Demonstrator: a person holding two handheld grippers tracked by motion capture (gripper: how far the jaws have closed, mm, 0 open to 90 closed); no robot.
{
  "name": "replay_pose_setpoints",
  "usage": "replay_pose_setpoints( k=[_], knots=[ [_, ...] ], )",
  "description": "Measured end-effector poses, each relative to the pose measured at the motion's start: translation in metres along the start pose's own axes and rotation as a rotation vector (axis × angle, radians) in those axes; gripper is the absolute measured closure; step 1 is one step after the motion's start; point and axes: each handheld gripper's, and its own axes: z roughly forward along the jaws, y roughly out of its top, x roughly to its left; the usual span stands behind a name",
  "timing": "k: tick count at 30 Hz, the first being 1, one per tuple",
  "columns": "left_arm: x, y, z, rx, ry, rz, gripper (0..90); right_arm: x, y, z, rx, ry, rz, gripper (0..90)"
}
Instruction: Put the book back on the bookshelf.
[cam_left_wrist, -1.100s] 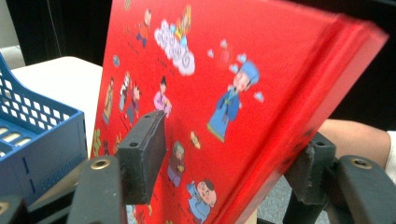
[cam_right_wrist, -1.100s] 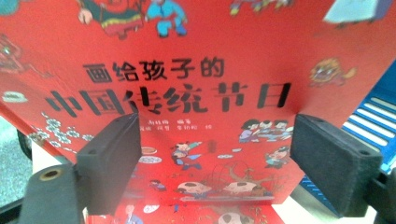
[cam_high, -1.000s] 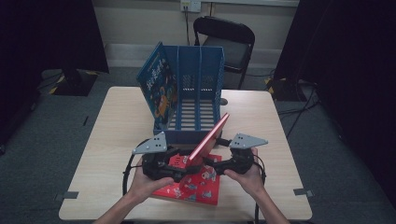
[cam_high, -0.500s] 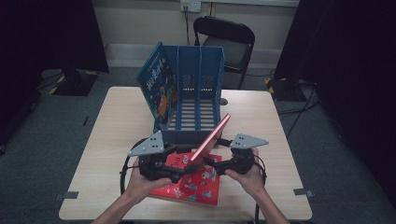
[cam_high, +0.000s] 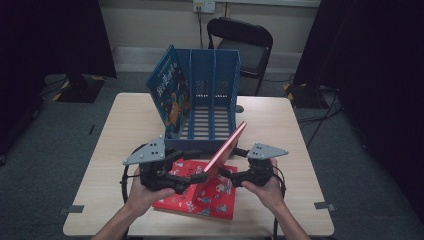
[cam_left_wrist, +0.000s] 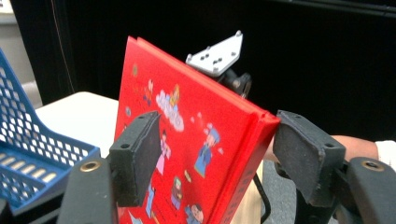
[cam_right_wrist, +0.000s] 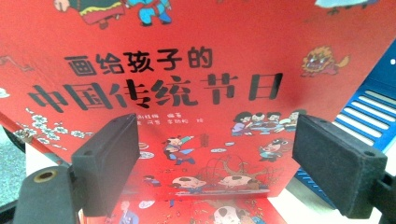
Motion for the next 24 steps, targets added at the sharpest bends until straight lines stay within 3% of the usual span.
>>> replay_pose_setpoints(
  k=[5, 9, 18, 24],
  knots=[
    [0.005, 0.001, -0.007, -0.012, 0.025, -0.010, 31.2, 0.000, -0.001, 0.000, 0.005, 0.000, 0.001, 13.7],
    [0.016, -0.006, -0.005, 0.014, 0.085, -0.025, 33.5, 0.000, 0.001, -0.002, -0.001, -0.001, -0.001, 13.8],
    [0.050, -0.048, 0.019, 0.146, 0.189, -0.102, 33.6, -0.003, 0.004, -0.005, -0.015, -0.017, 0.003, 15.3],
    [0.064, -0.064, 0.034, 0.210, 0.204, -0.126, 32.8, -0.004, 0.004, -0.004, -0.006, -0.029, 0.015, 16.8]
  ],
)
